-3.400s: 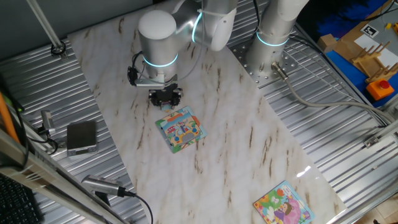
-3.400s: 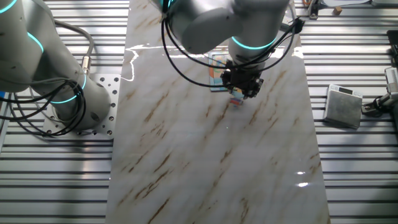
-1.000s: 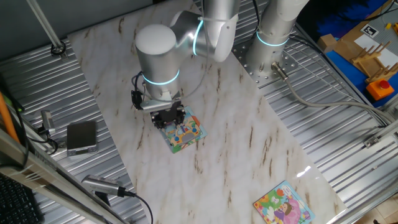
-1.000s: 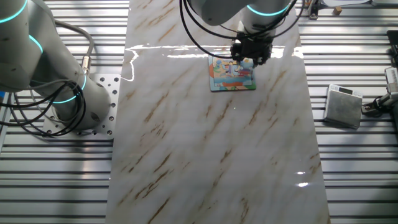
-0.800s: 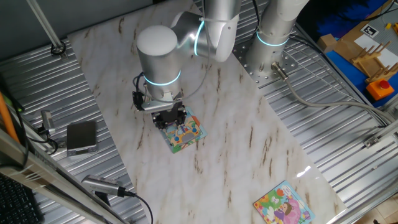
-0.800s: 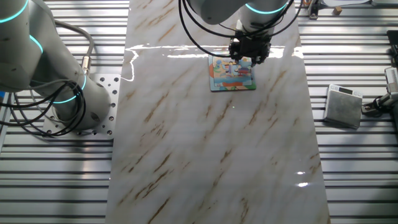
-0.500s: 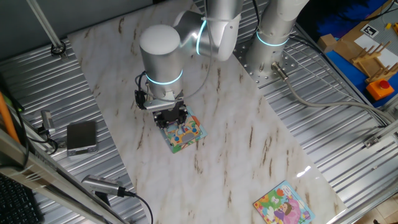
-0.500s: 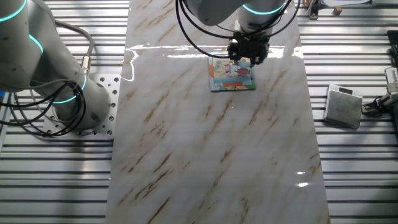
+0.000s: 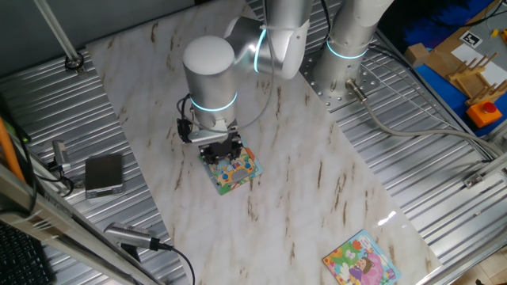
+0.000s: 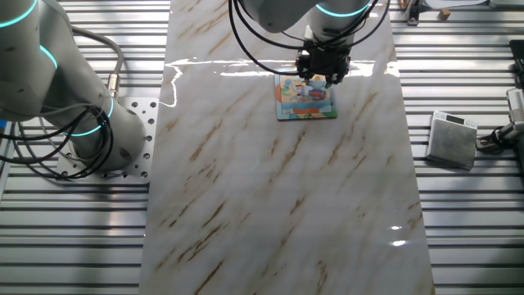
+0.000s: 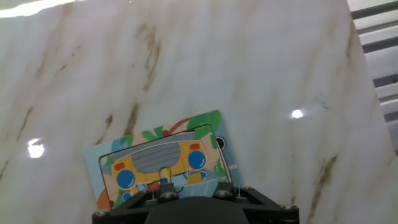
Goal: Assemble one piece of a puzzle
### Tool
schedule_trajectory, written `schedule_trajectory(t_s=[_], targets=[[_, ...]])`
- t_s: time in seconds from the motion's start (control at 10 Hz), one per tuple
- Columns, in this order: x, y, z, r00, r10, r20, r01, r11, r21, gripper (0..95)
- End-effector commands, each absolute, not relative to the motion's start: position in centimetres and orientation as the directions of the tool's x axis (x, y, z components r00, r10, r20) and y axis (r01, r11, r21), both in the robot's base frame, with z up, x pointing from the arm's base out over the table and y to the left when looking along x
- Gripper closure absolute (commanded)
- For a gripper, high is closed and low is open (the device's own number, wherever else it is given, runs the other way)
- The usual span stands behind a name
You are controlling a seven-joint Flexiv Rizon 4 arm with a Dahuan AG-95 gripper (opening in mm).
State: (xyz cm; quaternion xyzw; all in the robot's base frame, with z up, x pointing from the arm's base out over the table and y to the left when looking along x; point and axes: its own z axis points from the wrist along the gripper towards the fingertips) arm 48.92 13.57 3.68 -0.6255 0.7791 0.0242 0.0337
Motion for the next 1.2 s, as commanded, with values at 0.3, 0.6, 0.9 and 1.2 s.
schedule_trajectory(t_s=[0.3, 0.6, 0.9, 1.2], targets=[[48.1, 13.6, 3.7, -0.214, -0.974, -0.077, -0.977, 0.215, 0.000, 95.0], [47.7, 13.6, 3.4, -0.195, -0.978, -0.077, -0.981, 0.195, -0.001, 95.0], [47.3, 13.7, 3.1, -0.155, -0.985, -0.079, -0.988, 0.156, -0.003, 95.0], [47.1, 13.9, 2.9, -0.120, -0.990, -0.076, -0.993, 0.120, -0.003, 95.0]])
